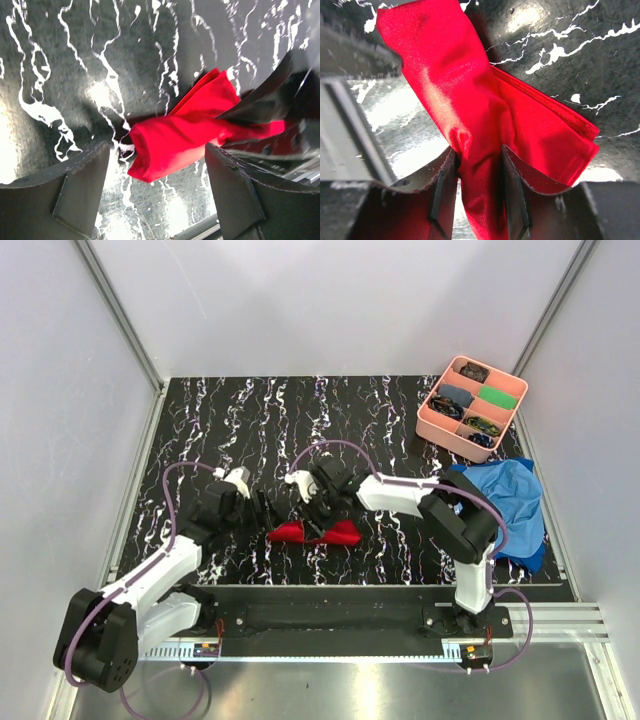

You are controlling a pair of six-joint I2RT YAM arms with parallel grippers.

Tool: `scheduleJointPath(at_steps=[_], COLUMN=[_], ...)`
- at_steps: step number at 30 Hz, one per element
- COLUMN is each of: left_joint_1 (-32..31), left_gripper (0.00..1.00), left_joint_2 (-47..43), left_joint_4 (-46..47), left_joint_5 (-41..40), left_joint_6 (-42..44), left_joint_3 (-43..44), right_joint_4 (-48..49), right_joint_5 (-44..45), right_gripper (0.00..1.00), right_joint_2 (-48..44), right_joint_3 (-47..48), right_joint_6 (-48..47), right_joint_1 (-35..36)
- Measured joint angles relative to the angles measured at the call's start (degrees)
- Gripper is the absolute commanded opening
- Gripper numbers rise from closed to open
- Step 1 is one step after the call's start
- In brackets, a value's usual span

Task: Fold the napkin, place the utensils inside, and roll it up
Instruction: Roll the napkin at the center of the board.

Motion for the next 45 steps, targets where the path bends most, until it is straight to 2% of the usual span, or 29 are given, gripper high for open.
scheduleJointPath(at_steps=[15, 19, 25, 28, 29, 30, 32, 33, 34, 37, 40, 45], left_joint_1=[0.0, 0.0, 0.0, 0.0, 0.0, 0.0, 0.0, 0.0, 0.0, -0.1, -0.1, -0.1], left_gripper=[0.73, 0.62, 0.52, 0.43, 0.4, 0.31, 0.21, 0.12, 0.1, 0.06, 0.05, 0.04], left_joint_2=[1.4, 3.5, 5.9, 7.3, 7.8, 8.3, 9.5, 10.1, 10.6, 12.3, 13.9, 16.1], left_joint_4=[10.7, 14.3, 18.5, 20.7, 21.6, 22.5, 23.5, 23.8, 23.8, 22.3, 19.8, 16.7], left_joint_5=[3.4, 4.1, 5.2, 6.4, 6.7, 7.0, 7.4, 7.5, 7.3, 7.1, 7.1, 7.1], left_joint_6=[-0.6, -0.5, -0.2, -0.3, -0.3, -0.3, -0.3, -0.2, -0.4, -0.6, -0.8, -1.0], left_joint_3=[-5.2, -6.1, -6.9, -7.1, -7.3, -7.4, -7.5, -7.5, -7.4, -5.8, -3.5, -0.6], right_joint_4=[-8.2, -9.2, -10.6, -11.1, -11.3, -11.5, -12.0, -12.1, -12.2, -12.7, -13.4, -14.3], right_joint_5=[-19.0, -23.2, -28.5, -30.5, -31.0, -31.6, -32.7, -33.2, -33.2, -33.6, -32.1, -22.1], right_gripper=[0.43, 0.43, 0.43, 0.44, 0.45, 0.46, 0.49, 0.51, 0.55, 0.66, 0.71, 0.77], right_joint_2=[9.6, 11.8, 14.7, 15.8, 16.1, 16.4, 17.0, 17.1, 17.1, 16.9, 15.5, 10.7], right_joint_3=[8.6, 10.0, 11.5, 12.0, 12.2, 12.4, 12.8, 12.9, 12.9, 13.1, 13.1, 12.9], right_joint_6=[7.9, 8.8, 9.8, 10.2, 10.3, 10.3, 10.4, 10.5, 10.6, 11.1, 11.5, 11.2], right_joint_1=[-7.2, -8.2, -9.2, -9.8, -9.9, -10.1, -10.4, -10.4, -10.5, -10.5, -10.5, -10.5])
